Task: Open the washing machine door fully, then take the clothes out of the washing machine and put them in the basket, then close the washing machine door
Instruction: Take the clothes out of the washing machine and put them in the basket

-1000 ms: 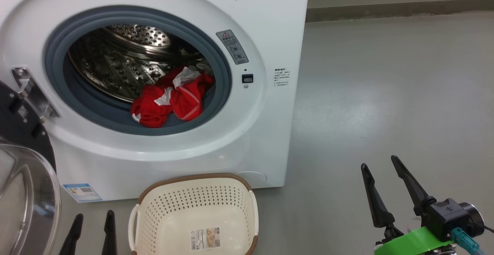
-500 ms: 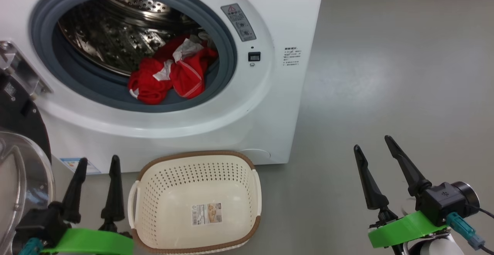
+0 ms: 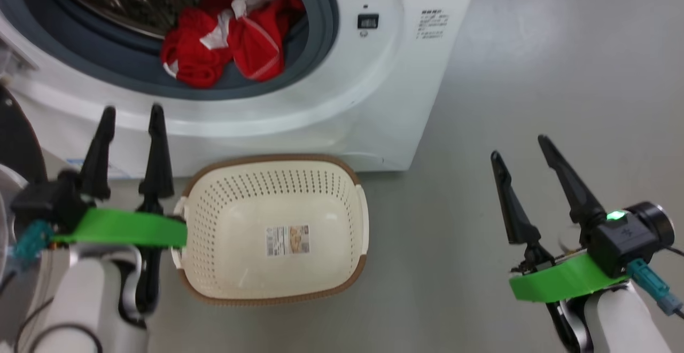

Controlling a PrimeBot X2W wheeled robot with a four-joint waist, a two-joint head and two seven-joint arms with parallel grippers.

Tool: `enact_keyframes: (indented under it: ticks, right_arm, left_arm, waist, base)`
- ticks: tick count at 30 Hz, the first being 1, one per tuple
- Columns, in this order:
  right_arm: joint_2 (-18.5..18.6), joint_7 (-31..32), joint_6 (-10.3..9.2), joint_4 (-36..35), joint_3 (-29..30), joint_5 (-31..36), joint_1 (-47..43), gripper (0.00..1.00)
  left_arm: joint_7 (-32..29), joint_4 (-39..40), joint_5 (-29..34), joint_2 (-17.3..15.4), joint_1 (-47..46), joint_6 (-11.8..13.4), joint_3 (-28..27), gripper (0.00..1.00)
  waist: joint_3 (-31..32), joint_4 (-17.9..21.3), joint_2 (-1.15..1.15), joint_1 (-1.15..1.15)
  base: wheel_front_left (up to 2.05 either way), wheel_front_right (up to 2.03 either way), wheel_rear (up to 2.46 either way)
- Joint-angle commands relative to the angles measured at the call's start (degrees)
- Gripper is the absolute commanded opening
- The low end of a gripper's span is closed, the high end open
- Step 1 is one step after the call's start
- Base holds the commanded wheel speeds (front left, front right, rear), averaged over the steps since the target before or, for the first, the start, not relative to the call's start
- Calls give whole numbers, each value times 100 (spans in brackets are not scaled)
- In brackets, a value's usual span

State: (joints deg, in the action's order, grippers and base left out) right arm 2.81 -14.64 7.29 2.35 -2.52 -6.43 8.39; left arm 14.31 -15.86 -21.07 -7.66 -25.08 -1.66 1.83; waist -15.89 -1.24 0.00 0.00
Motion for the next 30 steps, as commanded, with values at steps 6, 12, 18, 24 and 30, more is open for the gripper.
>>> enact_keyframes:
  ticks: [6,12,18,24,30]
  right_arm:
    - [70,-36,20,-258,-194,84,482,100]
    - [113,-36,20,-283,-226,104,621,100]
    - [140,-36,20,-306,-236,116,699,100]
    - [152,-36,20,-327,-271,32,745,100]
    - [170,-36,20,-324,-354,-27,845,100]
  left_arm:
    - [67,-423,115,-13,-1054,-129,-188,100]
    - [68,-1061,130,0,-1915,-170,-232,100]
    - [68,-1877,291,-220,-2700,-236,-186,100]
    - [55,-2754,550,-395,-3467,-236,36,100]
    - [-161,-3601,797,-572,-4152,-182,277,100]
  waist:
    - [-885,-39,0,0]
    - [-1232,60,0,0]
    - [-1495,219,0,0]
    - [-1697,290,0,0]
    - [-1885,411,0,0]
  base:
    - [0,0,0]
    - [0,0,0]
    - [0,0,0]
    - [0,0,0]
    - [0,0,0]
